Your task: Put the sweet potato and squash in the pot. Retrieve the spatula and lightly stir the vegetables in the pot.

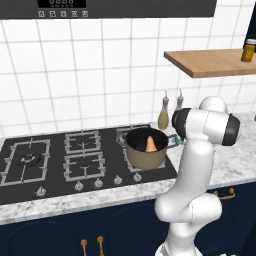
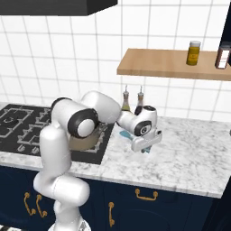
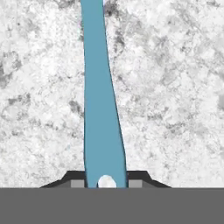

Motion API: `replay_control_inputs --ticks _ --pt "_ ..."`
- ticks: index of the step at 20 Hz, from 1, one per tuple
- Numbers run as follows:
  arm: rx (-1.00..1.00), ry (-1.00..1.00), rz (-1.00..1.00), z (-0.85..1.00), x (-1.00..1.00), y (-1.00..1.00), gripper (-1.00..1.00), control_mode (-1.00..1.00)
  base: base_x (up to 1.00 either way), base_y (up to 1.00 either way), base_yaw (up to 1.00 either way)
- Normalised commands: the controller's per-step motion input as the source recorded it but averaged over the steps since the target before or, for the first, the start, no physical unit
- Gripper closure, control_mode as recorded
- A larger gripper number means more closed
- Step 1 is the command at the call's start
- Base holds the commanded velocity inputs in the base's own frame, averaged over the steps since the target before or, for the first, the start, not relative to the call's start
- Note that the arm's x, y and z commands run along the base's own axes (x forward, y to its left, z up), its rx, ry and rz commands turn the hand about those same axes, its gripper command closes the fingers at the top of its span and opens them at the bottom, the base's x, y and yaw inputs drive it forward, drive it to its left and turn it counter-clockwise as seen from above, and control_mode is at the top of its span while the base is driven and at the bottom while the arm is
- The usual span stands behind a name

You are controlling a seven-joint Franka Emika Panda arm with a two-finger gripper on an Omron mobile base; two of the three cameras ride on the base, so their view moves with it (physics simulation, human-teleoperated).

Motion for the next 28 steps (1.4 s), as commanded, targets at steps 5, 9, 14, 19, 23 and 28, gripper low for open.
replay_control_inputs --ticks 5,9,14,19,23,28 --pt "-0.06 -0.16 0.04 1.00 -0.94 0.12 1.00 -1.00 0.00 0.00 0.00" --pt "-0.12 -0.15 0.00 1.00 -0.84 0.26 1.00 -1.00 0.00 0.00 0.00" --pt "-0.20 -0.17 0.00 1.00 -0.77 0.48 1.00 -1.00 0.00 0.00 0.00" --pt "-0.16 -0.06 0.00 1.00 -0.33 0.35 1.00 -1.00 0.00 0.00 0.00" --pt "-0.17 0.00 0.00 1.00 -0.04 0.51 1.00 -1.00 0.00 0.00 0.00" --pt "-0.07 0.07 0.03 0.79 0.06 0.34 1.00 -1.00 0.00 0.00 0.00"
